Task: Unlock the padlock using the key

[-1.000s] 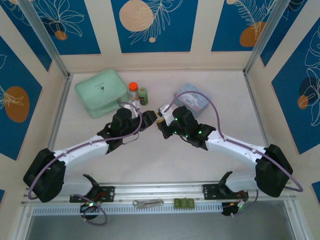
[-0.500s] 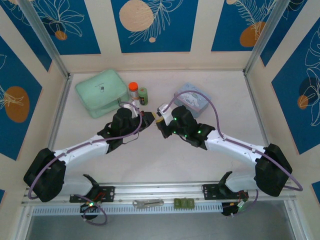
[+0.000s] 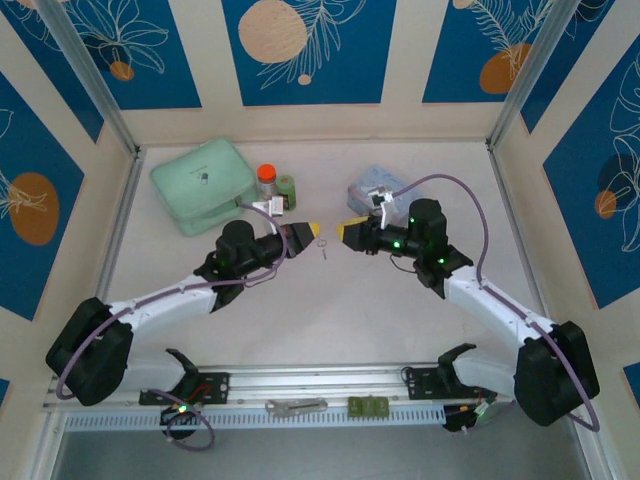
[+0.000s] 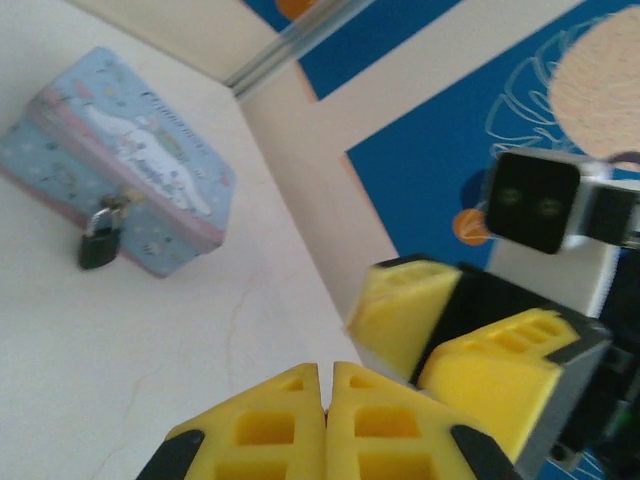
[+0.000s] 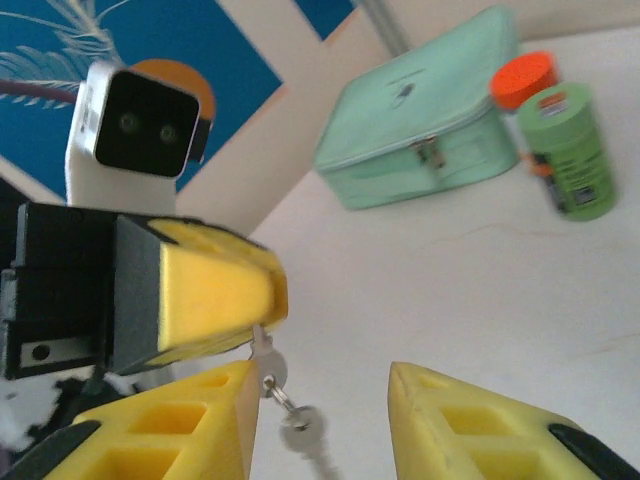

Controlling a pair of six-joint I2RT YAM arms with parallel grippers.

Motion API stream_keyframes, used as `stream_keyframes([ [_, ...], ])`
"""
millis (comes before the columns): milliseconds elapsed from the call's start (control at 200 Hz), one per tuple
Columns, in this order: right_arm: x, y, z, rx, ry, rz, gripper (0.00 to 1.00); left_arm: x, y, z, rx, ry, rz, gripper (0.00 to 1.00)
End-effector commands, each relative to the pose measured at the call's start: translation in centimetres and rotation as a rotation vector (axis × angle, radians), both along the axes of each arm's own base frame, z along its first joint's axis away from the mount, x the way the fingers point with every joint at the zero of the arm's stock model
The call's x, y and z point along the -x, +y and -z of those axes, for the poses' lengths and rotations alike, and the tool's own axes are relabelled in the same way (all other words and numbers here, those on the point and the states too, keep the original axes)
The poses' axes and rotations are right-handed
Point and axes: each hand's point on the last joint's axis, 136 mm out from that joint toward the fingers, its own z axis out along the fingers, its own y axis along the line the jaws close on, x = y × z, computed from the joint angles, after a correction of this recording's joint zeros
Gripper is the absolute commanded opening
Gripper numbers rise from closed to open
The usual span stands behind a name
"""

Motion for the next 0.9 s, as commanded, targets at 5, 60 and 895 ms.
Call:
stream_keyframes([
  [5, 2.0, 1.3, -1.9, -0.133, 0.049, -0.164, 0.39, 1.7, -0.1, -4.3, 0.09, -0.192, 0.087, 0.0],
  [60, 2.0, 1.5, -1.8, -0.146, 0.065, -0.187, 0.39, 2.1, -0.3, -4.8, 0.109, -0.215, 0.109, 0.0],
  [895, 4.4, 3.5, -1.7, -0.223, 0.132, -0.446, 0.41, 2.6, -0.7, -5.3, 0.169, -0.261, 0.151, 0.0],
])
